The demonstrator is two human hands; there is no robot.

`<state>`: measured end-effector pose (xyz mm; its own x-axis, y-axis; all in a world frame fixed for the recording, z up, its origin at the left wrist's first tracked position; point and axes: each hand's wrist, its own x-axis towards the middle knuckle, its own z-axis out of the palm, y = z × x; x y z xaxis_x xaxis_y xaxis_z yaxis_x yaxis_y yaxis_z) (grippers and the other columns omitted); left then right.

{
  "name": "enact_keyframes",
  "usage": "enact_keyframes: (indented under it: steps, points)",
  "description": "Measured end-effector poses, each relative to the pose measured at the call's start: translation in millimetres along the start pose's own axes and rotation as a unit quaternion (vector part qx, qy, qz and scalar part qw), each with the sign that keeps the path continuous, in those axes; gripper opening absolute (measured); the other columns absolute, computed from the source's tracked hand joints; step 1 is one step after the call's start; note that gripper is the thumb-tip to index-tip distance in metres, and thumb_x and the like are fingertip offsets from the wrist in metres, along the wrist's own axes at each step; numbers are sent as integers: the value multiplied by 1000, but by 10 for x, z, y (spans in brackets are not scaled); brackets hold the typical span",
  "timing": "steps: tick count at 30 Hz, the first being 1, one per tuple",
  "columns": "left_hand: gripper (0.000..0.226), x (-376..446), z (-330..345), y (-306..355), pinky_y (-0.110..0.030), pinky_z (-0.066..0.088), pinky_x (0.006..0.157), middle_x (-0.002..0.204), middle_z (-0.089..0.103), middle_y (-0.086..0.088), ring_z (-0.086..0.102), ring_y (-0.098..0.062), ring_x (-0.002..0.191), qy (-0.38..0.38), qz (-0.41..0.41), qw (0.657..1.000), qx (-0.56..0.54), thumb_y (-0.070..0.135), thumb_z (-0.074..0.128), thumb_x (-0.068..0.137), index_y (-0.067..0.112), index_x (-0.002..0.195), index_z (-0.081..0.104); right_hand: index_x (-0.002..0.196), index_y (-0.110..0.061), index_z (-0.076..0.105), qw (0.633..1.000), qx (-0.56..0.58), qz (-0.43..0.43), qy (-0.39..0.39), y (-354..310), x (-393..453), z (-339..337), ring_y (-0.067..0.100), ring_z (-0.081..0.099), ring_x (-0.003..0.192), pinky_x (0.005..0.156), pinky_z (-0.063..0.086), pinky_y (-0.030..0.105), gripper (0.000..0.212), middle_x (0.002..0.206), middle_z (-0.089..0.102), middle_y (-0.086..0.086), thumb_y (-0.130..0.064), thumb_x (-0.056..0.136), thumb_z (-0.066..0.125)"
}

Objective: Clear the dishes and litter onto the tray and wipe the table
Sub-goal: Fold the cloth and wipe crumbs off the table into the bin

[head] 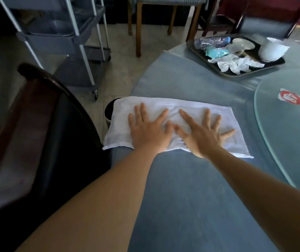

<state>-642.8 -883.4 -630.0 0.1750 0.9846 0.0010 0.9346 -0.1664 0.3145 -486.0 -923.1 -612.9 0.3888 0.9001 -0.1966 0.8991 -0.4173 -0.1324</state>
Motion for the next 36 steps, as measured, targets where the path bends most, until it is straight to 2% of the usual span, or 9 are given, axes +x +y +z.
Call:
enact_keyframes:
  steps: [12, 19, 23, 28, 36]
  points:
    - [54, 1544, 28, 45, -52, -7, 124, 170, -9, -12, -12, -29, 156, -58, 110, 992, 13, 70, 19, 97, 64, 150, 13, 147, -73, -7, 993, 6, 112, 23, -321, 1036, -148, 45, -18, 156, 107, -10, 85, 76, 173, -17, 6, -99, 76, 3]
    - [56, 2310, 66, 189, -53, -6, 124, 170, -8, -12, -11, -31, 156, -73, 207, 976, 14, 71, 16, 95, 62, 151, 12, 146, -74, -7, 982, 17, 180, 49, -378, 1497, -182, 44, -15, 156, 108, -8, 85, 75, 173, -14, 4, -99, 76, 0]
    - [58, 2412, 66, 197, -54, -6, 124, 169, -8, -14, -12, -32, 156, -87, 238, 967, 10, 71, 16, 96, 59, 153, 12, 145, -76, -8, 979, 21, 198, 47, -403, 1538, -204, 42, -17, 157, 109, -8, 84, 75, 173, -16, 2, -101, 74, 0]
    - [56, 2391, 98, 226, -54, -5, 124, 170, -2, -15, -7, -33, 156, -69, 230, 971, -19, 66, 26, 96, 58, 152, 22, 143, -77, -6, 978, 26, 201, 54, -412, 1543, -247, 42, -16, 157, 111, -8, 83, 73, 173, -16, 2, -101, 75, 2]
    - [58, 2362, 60, 248, -57, -6, 123, 169, -3, -19, -7, -37, 155, -91, 228, 969, -30, 59, 30, 96, 52, 154, 24, 140, -81, -9, 974, 28, 219, 53, -409, 1550, -257, 39, -16, 158, 115, -9, 78, 66, 173, -15, 1, -100, 79, 8]
